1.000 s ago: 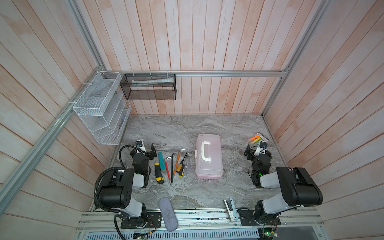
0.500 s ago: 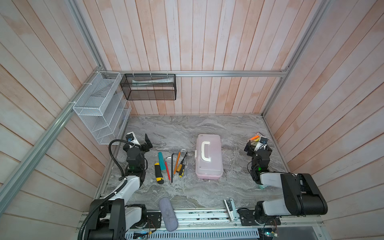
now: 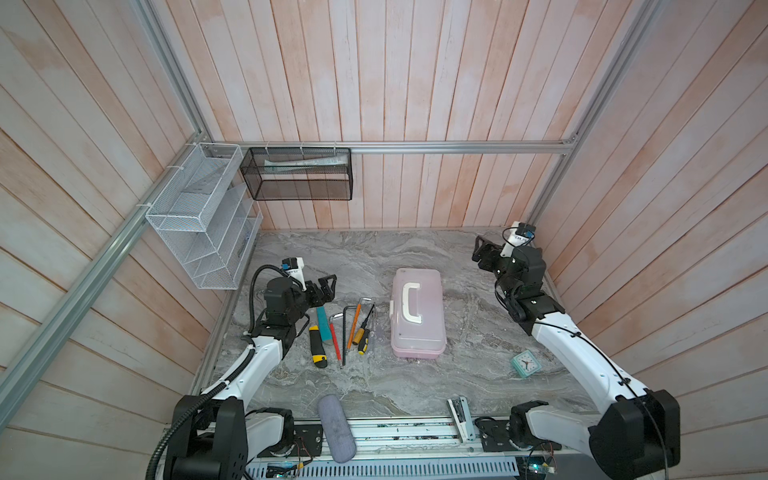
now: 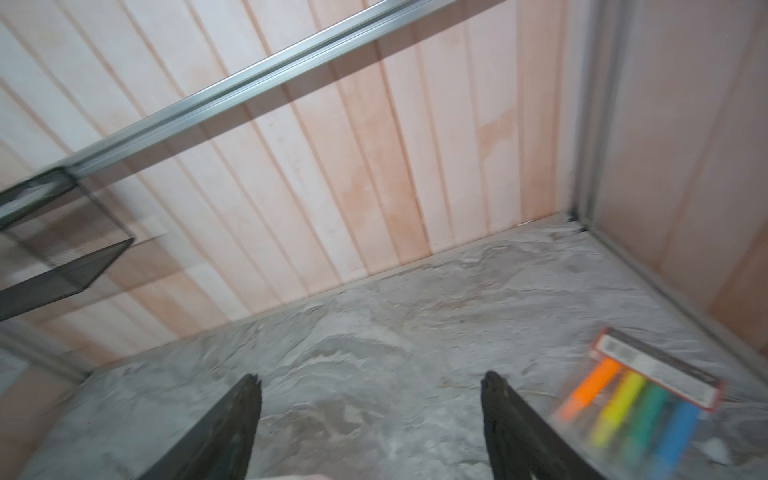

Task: Pack the tool kit
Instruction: 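Reach both grippers toward the pink tool box's clear lid and handle, then grip the white lid latch with the left gripper while the right grips the handle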

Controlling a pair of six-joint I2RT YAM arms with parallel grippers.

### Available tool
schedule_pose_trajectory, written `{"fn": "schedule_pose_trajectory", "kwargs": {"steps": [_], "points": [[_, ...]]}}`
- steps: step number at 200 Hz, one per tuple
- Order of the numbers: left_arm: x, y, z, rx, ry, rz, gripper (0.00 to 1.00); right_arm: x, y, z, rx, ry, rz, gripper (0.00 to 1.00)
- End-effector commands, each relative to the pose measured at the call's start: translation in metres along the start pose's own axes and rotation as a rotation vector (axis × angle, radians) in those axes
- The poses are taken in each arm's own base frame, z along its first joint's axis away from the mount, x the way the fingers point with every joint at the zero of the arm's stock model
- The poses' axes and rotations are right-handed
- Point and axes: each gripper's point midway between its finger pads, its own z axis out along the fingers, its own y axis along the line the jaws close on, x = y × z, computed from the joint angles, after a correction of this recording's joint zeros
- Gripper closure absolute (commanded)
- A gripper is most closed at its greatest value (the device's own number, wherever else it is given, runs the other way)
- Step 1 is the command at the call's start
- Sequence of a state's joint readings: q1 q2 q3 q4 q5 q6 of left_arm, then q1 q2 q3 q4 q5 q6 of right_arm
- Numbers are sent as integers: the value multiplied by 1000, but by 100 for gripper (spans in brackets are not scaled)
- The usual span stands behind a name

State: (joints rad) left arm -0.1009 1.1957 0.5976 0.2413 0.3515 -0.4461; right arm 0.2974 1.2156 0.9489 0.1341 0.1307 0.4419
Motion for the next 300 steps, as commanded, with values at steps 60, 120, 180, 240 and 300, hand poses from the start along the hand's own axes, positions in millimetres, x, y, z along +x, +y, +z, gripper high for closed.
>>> {"fn": "schedule_pose_trajectory", "kwargs": {"steps": [60,120,180,240,300], "points": [[59,-79,10,270,219,-70,5,143,124,-23,-391,676,164,32],[93,-91,13,300,301,-80,6,183,127,-39,-409,872,249,45],[114,-95,23,293,345,-64,10,216,120,-40,-326,990,211,49],[143,-106,44,296,411,-66,11,233,124,-35,-314,1050,218,48],[155,-120,65,341,444,-58,12,244,135,-38,-410,1088,265,48]]}}
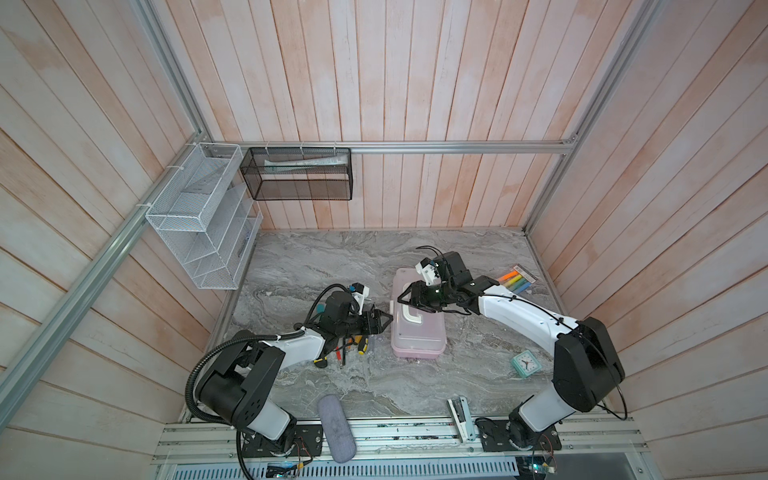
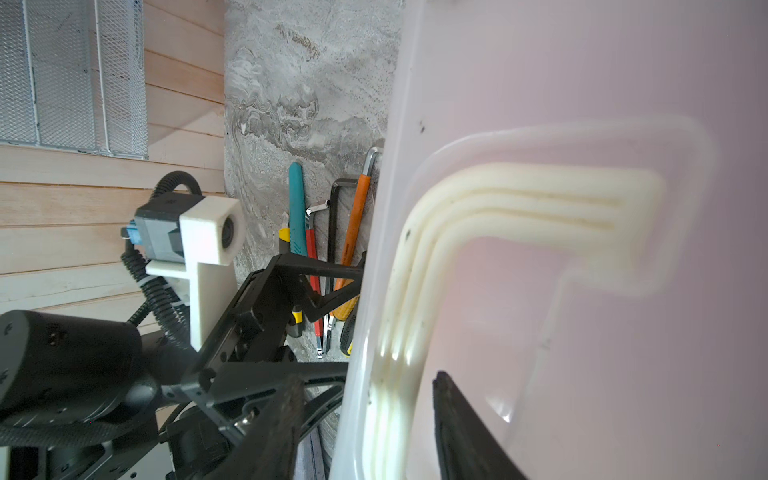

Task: Pack the tool kit
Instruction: 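Grip the white lid latch with the left gripper while the right grips the handle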

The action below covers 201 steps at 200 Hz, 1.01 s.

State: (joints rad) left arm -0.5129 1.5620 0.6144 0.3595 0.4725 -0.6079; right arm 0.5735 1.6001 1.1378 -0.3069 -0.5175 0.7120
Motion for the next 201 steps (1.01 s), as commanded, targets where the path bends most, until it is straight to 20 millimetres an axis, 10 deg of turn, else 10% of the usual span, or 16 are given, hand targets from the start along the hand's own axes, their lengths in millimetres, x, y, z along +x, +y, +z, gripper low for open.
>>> {"fn": "schedule_pose_trajectory", "kwargs": {"steps": [1,92,160,201], "points": [[-21,-18,9,58,-41,38,12,10,1,10,-61,54,21,48],[-31,-20,28,75,-18,47,12,30,1,20,-264,107,43,65],[-48,-40,1,127,-58,89,11,21,-3,3,-388,53,45,100],[-56,-58,-25,263,-98,34,11,10,0,-21,-555,7,57,100]]}}
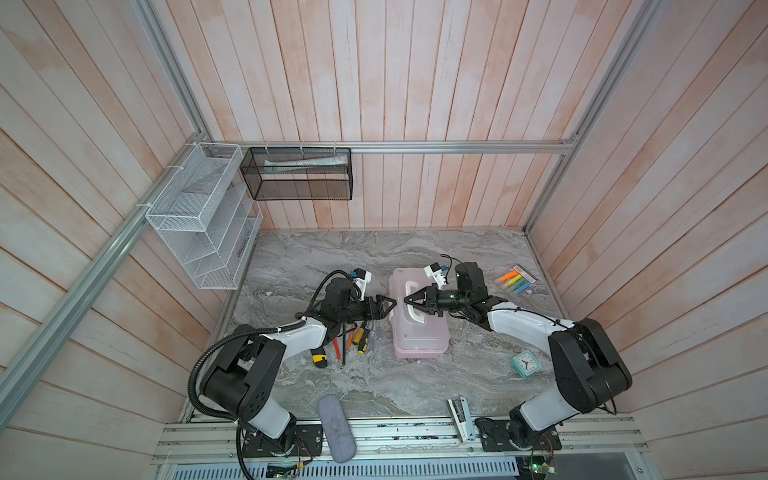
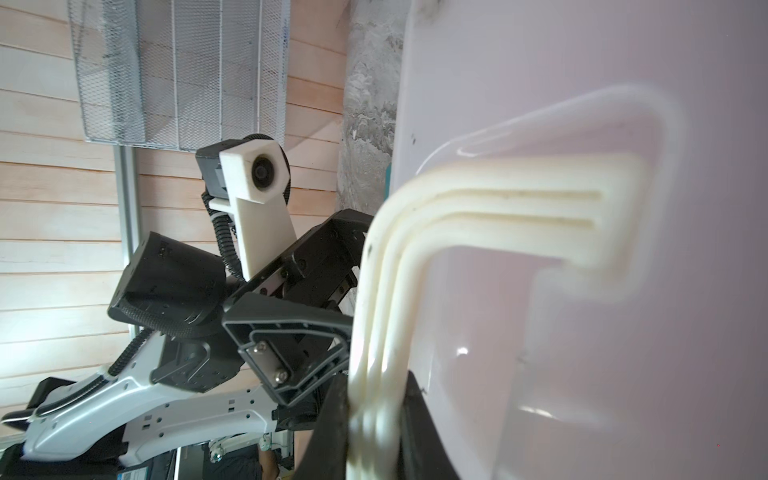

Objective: Pack the tool kit

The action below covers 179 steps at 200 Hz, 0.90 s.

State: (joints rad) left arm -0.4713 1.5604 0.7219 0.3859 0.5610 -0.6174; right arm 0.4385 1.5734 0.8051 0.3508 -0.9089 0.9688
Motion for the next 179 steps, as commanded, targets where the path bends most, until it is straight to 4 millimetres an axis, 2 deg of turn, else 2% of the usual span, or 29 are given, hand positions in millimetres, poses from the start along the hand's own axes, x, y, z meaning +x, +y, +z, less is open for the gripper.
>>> {"fn": "schedule_pose_trajectory", "kwargs": {"steps": [1,31,61,113,179], "points": [[-9,-28,-15,149,-28,-12,11,7,-1,-8,-131,24,-21,100],[-6,-36,-22,201,-30,-45,11,3,1,-30,-262,8,-3,100],[-1,-38,-29,233,-39,-67,12,1,-8,-38,-309,7,50,100],[3,-52,-32,404,-46,-154,13,2,-15,-34,-302,14,61,100],[0,-43,-17,431,-38,-196,14,0,-17,-34,-260,7,13,100]]}}
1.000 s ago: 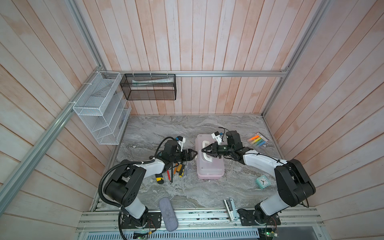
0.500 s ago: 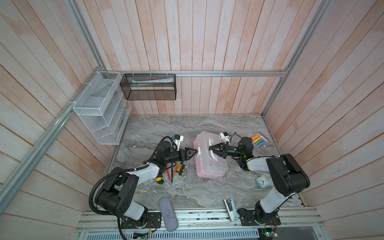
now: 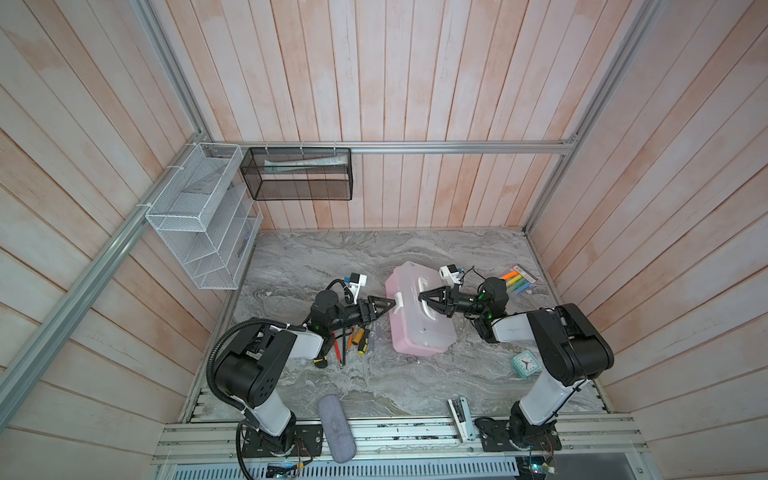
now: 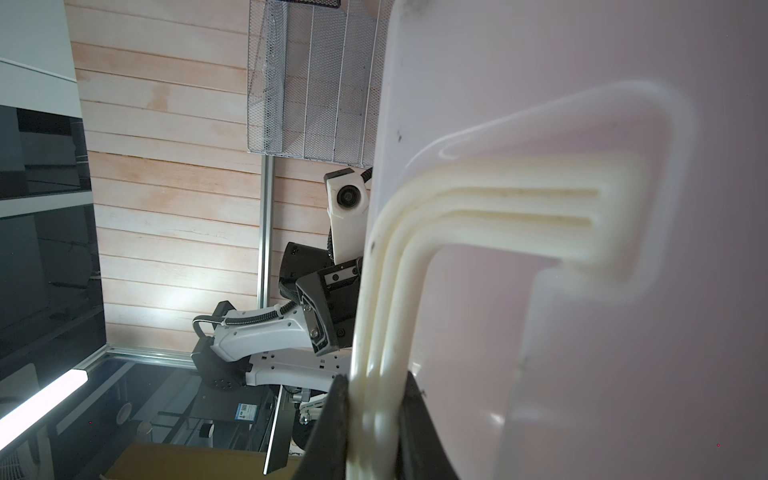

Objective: Pack the tool kit

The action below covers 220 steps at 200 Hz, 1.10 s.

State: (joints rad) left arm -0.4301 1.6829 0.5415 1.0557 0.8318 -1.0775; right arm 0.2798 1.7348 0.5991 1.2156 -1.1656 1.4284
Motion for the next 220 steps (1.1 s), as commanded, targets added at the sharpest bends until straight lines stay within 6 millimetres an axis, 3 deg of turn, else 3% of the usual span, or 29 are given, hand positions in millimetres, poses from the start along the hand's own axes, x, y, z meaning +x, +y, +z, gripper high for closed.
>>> {"fn": "schedule_pose_trajectory", "kwargs": {"steps": [1,79,148,176,220], "points": [[-8,-12,4,66,-3,32,14,9,-19,1,41,26,-31,100],[-6,-13,20,91,44,27,14,10,-27,4,58,31,-23,100],[0,-9,22,107,69,-2,14,10,-32,5,69,31,-15,100],[-3,-23,18,156,60,8,14,8,-43,4,108,20,0,100],[-20,-62,2,298,20,-6,14,3,-61,2,198,-13,13,100]]}}
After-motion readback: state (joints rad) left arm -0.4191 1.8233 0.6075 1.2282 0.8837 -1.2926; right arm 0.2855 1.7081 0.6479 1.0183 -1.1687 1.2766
